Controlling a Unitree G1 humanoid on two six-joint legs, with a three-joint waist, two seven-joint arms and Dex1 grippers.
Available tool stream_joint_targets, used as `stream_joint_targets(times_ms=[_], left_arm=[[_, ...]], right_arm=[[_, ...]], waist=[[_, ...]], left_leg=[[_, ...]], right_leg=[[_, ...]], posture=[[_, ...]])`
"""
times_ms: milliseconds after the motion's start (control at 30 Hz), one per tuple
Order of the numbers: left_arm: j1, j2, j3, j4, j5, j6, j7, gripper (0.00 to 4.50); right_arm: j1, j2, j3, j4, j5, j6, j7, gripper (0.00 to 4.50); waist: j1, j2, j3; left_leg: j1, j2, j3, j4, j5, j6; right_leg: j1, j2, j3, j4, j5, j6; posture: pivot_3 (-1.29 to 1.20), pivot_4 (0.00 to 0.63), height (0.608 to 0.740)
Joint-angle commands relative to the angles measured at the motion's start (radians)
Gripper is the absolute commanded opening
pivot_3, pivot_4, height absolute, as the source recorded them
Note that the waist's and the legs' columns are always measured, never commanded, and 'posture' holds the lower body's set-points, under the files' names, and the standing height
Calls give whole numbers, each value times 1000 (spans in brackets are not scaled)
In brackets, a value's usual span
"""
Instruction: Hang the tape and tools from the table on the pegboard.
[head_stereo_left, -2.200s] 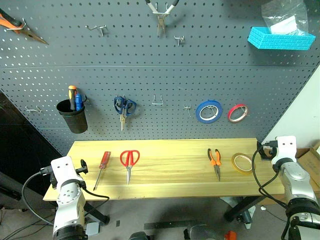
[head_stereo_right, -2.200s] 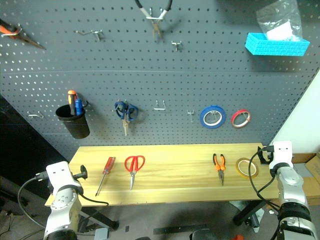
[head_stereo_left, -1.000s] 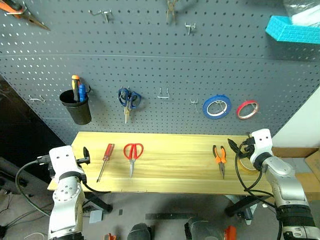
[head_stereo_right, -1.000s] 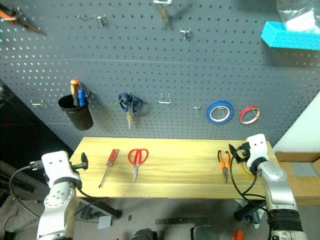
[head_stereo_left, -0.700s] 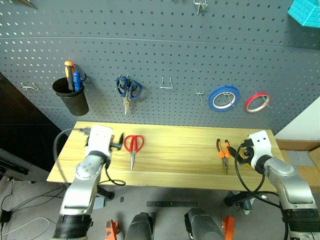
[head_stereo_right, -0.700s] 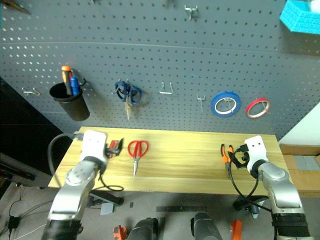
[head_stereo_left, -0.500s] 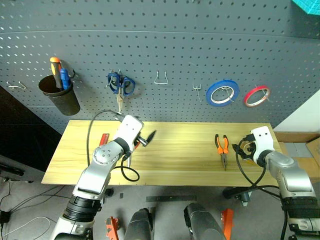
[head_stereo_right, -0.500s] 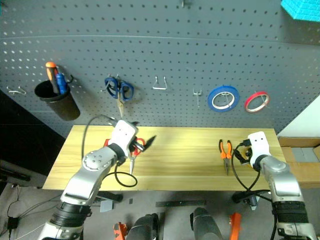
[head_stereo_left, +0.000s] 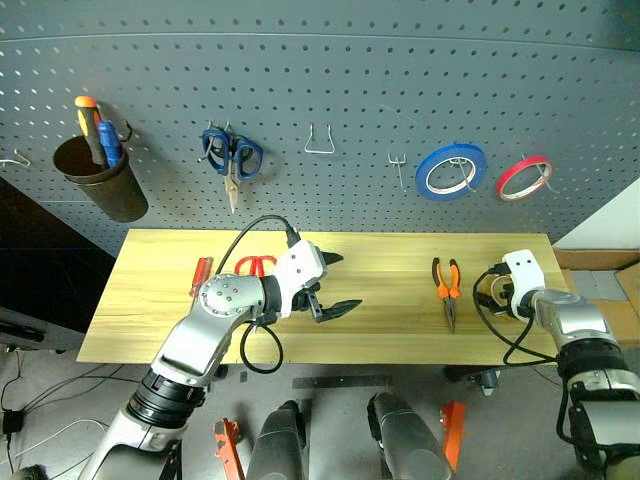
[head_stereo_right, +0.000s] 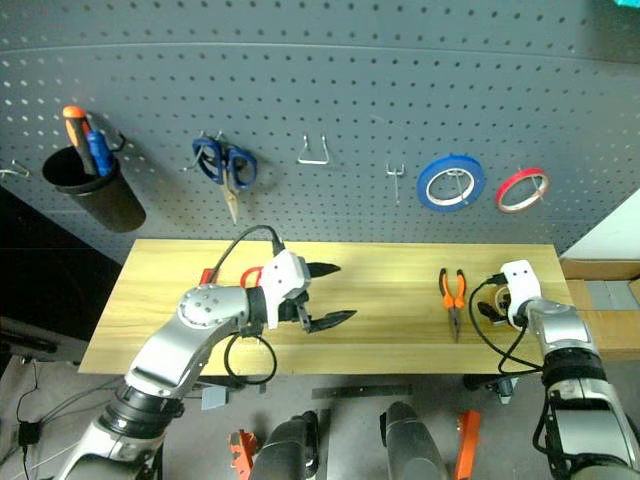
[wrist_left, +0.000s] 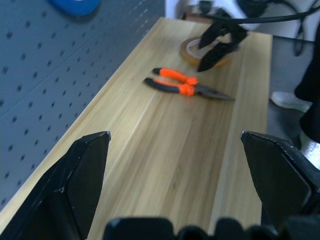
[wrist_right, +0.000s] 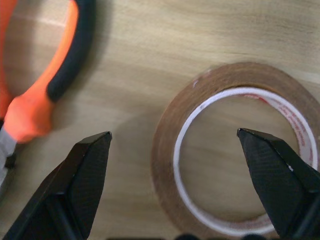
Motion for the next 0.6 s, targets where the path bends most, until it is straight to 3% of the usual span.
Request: stream_joint_targets(times_ms=[33, 167, 267, 600], left_arm=[[-7, 4, -8, -32, 8, -31, -13, 4487], [-2, -3, 1, -34, 9, -27, -8, 4487], [11, -1, 22, -42, -4, -9, 1, 4500], [42, 23, 59, -49, -9, -2, 14, 4500]], right_arm=[[-50, -14, 3, 121, -17, -42, 34, 4160], [-95, -9, 21, 226, -30, -44, 83, 4160], [-105, 0, 58, 268, -64, -67, 104, 3537], [-45, 43, 154, 229, -163, -196, 69, 194]], waist=[[0, -1, 1], [0, -3, 2], [0, -4, 2], [0, -13, -3]], left_leg=[[0, 0, 0, 0, 0, 0], [0, 0, 0, 1, 0, 0], [0, 0, -1, 2, 0, 0], [1, 0, -1, 5, 0, 0]], right_leg=[[0, 0, 0, 0, 0, 0], [0, 0, 0, 0, 0, 0], [1, 0, 0, 0, 1, 1], [3, 0, 0, 0, 2, 6]], posture=[[-130, 302, 740], [-126, 295, 740], [-120, 287, 740], [-110, 263, 740]])
